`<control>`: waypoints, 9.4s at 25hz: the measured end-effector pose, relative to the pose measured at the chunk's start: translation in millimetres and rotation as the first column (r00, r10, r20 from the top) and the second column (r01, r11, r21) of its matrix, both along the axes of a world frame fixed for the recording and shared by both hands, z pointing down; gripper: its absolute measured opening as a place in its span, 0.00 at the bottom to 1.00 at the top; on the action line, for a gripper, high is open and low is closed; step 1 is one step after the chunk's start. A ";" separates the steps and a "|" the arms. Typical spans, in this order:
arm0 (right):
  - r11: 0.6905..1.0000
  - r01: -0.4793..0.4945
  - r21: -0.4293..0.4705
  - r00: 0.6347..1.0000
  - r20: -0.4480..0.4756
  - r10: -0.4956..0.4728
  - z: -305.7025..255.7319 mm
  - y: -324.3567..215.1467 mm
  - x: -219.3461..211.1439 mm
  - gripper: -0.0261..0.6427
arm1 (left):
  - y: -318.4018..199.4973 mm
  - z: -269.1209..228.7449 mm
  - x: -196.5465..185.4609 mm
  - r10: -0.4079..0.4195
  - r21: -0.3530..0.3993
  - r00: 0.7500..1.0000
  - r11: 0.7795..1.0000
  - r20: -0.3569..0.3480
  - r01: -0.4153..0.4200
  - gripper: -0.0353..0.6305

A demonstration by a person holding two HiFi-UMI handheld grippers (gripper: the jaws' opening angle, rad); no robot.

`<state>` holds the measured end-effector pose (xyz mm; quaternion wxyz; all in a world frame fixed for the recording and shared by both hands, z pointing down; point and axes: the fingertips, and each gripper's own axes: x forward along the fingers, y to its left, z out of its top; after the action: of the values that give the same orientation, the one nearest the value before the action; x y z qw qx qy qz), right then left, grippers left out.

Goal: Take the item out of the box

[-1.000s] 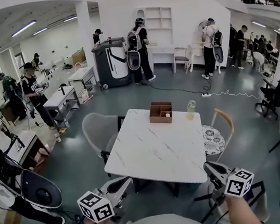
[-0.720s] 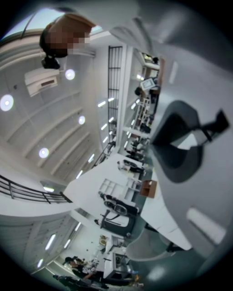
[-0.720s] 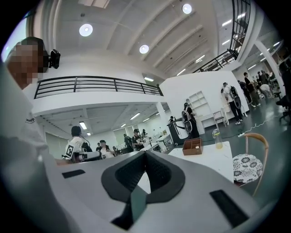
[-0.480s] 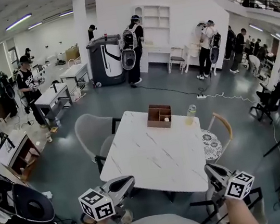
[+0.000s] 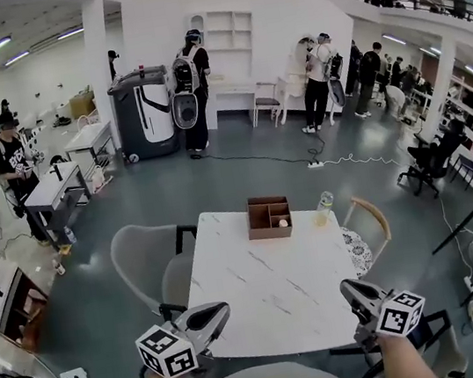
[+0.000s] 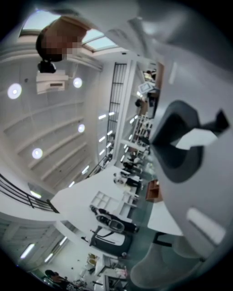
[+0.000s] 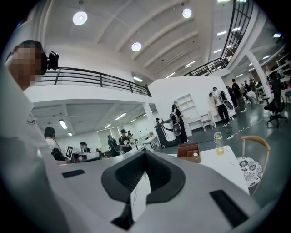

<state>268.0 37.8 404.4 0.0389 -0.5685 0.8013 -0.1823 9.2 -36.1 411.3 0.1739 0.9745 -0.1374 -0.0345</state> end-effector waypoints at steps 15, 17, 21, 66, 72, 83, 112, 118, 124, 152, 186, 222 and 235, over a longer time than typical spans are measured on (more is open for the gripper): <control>0.998 -0.038 -0.051 0.999 -0.028 0.037 0.2 -128.3 -54.8 0.05 | -127.3 20.2 -59.5 0.019 -0.029 1.000 0.999 -0.009 -0.019 0.06; 0.998 -0.026 -0.060 0.999 -0.035 0.024 1.0 -140.9 -60.1 0.05 | -138.3 24.2 -65.0 0.006 -0.042 1.000 0.999 -0.013 -0.007 0.06; 0.997 -0.007 -0.081 0.999 -0.036 0.005 5.8 -159.1 -63.2 0.05 | -152.4 31.7 -65.7 -0.001 -0.061 1.000 0.998 -0.010 0.000 0.06; 0.931 0.114 -0.345 0.982 -0.103 -0.159 93.5 -271.3 109.4 0.05 | -213.4 68.8 101.8 -0.052 -0.080 0.991 0.995 0.126 0.062 0.06; 0.849 0.122 -0.514 0.930 -0.240 -0.279 105.7 -320.1 99.6 0.05 | -237.2 75.7 93.5 -0.069 -0.058 0.990 0.995 0.121 0.077 0.06; 0.589 0.000 -0.808 0.917 -0.235 -0.323 162.9 -400.3 125.5 0.23 | -253.4 101.5 95.4 -0.063 -0.060 0.992 0.996 0.106 0.069 0.06; 0.254 -0.205 -0.945 0.960 -0.245 -0.137 293.7 -440.2 153.3 0.39 | -271.1 158.1 82.0 -0.056 -0.116 0.991 0.991 0.122 0.071 0.06; 0.225 -0.238 -0.945 0.955 -0.270 -0.125 302.9 -439.0 153.9 0.39 | -271.8 159.1 83.2 -0.039 -0.124 0.993 0.991 0.115 0.053 0.06; 0.205 -0.271 -0.941 0.947 -0.299 -0.121 310.3 -439.1 153.2 0.39 | -271.2 162.3 81.0 -0.032 -0.132 0.993 0.990 0.109 0.046 0.06; 0.287 -0.482 -0.828 0.838 -0.531 -0.125 314.2 -439.3 168.9 0.21 | -268.0 171.6 69.3 -0.040 -0.173 0.994 0.983 0.106 0.058 0.06; 0.504 -0.406 -0.762 0.890 -0.455 0.028 213.0 -445.5 162.1 0.20 | -328.9 85.9 32.4 -0.045 -0.016 0.996 0.999 0.074 0.047 0.06; 0.994 0.069 -0.079 0.998 0.005 -0.069 -158.7 -333.0 129.5 0.20 | -236.4 -168.2 148.7 -0.067 0.235 0.993 0.968 -0.098 0.089 0.06; 0.949 0.292 0.116 0.941 0.142 -0.307 -198.7 -203.3 140.9 0.20 | -103.2 -198.6 209.1 -0.109 0.257 0.990 0.958 -0.092 0.129 0.06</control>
<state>408.9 -165.6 205.7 0.1009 -0.4212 0.8804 -0.1931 218.3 -139.3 212.7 0.0461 0.9768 -0.1832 -0.1004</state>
